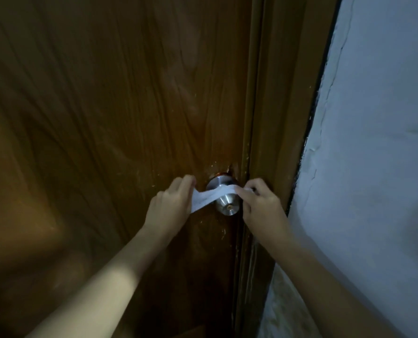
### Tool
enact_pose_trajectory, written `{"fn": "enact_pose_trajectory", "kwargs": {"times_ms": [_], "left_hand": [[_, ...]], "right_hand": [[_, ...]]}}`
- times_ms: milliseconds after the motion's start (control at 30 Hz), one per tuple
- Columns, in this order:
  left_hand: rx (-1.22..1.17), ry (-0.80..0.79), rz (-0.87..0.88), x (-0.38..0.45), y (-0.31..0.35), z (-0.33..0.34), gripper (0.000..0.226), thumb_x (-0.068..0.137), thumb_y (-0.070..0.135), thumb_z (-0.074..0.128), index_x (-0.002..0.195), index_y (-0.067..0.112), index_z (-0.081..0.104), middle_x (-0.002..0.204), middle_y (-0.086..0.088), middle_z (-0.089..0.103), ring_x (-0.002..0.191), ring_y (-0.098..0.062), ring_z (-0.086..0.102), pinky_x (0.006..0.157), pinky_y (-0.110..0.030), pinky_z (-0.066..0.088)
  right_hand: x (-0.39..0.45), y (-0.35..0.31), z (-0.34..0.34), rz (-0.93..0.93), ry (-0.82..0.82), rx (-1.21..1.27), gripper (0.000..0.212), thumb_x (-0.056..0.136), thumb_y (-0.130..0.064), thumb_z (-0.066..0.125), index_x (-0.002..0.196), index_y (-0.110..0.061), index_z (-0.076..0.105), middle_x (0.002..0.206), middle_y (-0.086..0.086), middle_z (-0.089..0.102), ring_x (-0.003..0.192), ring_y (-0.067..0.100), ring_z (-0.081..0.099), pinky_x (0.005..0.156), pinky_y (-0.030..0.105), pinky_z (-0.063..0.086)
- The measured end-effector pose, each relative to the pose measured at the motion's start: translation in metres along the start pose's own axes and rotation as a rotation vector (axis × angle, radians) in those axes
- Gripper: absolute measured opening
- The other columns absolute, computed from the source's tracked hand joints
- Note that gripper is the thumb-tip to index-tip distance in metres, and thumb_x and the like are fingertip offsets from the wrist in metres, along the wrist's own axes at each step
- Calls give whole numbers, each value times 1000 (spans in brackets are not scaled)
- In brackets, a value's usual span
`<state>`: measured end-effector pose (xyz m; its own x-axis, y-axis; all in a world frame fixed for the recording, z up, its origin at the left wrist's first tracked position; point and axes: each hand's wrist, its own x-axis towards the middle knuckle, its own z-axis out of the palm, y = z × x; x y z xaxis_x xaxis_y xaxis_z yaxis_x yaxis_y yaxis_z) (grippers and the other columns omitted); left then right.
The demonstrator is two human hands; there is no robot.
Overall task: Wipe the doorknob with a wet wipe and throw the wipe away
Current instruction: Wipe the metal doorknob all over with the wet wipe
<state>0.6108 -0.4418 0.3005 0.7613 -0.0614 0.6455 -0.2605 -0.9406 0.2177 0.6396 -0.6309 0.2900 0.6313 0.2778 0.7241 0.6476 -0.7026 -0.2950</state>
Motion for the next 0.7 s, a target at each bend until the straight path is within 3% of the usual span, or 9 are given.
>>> {"fn": "enact_pose_trajectory", "kwargs": {"times_ms": [100, 200, 333, 400, 467, 533, 600, 700], "left_hand": [[35, -137, -46, -12, 7, 11, 18, 93, 17, 45, 108, 10, 51, 95, -11, 63, 73, -29, 63, 60, -39, 53], [8, -185, -58, -15, 18, 25, 19, 93, 14, 45, 111, 12, 50, 97, -11, 62, 78, -28, 62, 63, -35, 51], [13, -386, -109, -17, 23, 36, 21, 91, 14, 50, 111, 13, 45, 102, -9, 60, 87, -24, 62, 73, -34, 53], [20, -497, -167, -24, 17, 34, 15, 91, 13, 49, 106, 14, 48, 95, -7, 61, 83, -20, 62, 73, -35, 55], [-128, -446, -240, -31, 10, 30, 10, 92, 14, 48, 100, 15, 53, 82, -4, 61, 70, -14, 61, 64, -32, 55], [-281, -311, -294, -36, 10, 23, 9, 91, 13, 51, 97, 13, 57, 75, 0, 60, 60, -9, 59, 54, -22, 51], [-421, -199, -339, -38, 16, 14, 8, 90, 14, 54, 97, 14, 58, 76, 1, 60, 58, -7, 59, 48, -15, 47], [-564, -117, -355, -42, 29, 4, 9, 89, 14, 55, 95, 18, 60, 80, 2, 64, 69, -10, 63, 56, -17, 51]], "right_hand": [[-16, 6, 7, 48, -4, 53, 27, 74, 13, 63, 97, 0, 67, 86, 19, 63, 62, 27, 63, 61, 25, 53], [-27, 8, 10, 56, -20, 40, 24, 75, 10, 64, 96, -1, 68, 85, 16, 62, 63, 24, 60, 62, 20, 48], [-47, 26, 31, 354, -393, 65, 17, 89, -5, 50, 104, -10, 57, 87, 0, 46, 71, 14, 50, 63, 22, 40], [-59, 32, 35, 382, -460, 108, 14, 88, -2, 50, 99, -9, 56, 84, 0, 48, 78, 17, 51, 66, 18, 40], [-62, 28, 29, 270, -401, 122, 22, 88, -4, 53, 106, -4, 64, 94, 5, 56, 83, 17, 54, 69, 10, 37], [-57, 16, 16, 194, -227, 193, 19, 85, -5, 57, 101, -5, 67, 94, 8, 63, 79, 12, 58, 64, 4, 39], [-48, 2, 7, 216, -75, 317, 10, 81, -6, 63, 90, -7, 66, 82, 9, 67, 68, 12, 60, 58, 6, 45], [-43, -21, 0, 356, 3, 498, 18, 76, -14, 71, 81, -13, 54, 66, 2, 60, 58, 11, 58, 49, 16, 46]]}}
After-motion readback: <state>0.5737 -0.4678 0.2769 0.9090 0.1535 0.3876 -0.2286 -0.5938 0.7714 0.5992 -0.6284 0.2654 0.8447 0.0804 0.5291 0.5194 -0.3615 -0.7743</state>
